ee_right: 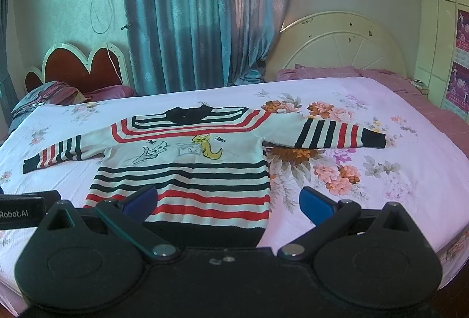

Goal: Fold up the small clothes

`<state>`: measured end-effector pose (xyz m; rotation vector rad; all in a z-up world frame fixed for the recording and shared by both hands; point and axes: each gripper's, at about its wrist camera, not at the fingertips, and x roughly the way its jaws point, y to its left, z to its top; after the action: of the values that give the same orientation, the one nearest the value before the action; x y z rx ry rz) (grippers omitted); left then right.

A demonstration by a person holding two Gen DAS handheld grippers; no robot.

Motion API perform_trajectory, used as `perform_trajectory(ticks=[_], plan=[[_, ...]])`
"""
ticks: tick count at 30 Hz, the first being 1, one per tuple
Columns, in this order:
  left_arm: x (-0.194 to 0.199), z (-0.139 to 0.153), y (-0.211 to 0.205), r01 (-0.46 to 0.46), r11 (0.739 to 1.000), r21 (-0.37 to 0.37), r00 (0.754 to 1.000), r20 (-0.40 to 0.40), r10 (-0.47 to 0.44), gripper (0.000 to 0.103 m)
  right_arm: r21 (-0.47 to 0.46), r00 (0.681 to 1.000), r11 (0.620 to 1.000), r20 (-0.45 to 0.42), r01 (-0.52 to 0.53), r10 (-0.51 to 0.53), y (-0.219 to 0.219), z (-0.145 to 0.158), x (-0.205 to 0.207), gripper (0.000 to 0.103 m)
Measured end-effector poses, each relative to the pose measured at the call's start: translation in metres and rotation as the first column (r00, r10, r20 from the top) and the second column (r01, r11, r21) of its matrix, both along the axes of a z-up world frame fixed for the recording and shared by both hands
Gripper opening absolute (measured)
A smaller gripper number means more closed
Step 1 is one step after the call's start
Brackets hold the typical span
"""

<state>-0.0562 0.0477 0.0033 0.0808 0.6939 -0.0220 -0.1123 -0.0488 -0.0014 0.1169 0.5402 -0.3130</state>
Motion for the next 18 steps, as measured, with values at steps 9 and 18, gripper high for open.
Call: perform_trajectory(ticks=[9,18], plan=[[-0.0002,-0.0026,-0.0003,-0.003,1.000,0.000,1.000,-0.009,0.003,0.103,0.001,1.000,1.000,-0.001,-0.003,0.003,-0.0007,-0.0021,0.0003,0.102],[0.0001,-0.0039,-0.0003,-0.005,1.000,0.000,1.000,-0.010,0.005,0.103,0.000,1.000,1.000,0.001,0.000,0.000,-0.0007,-0.0030,0.0006,0.102]])
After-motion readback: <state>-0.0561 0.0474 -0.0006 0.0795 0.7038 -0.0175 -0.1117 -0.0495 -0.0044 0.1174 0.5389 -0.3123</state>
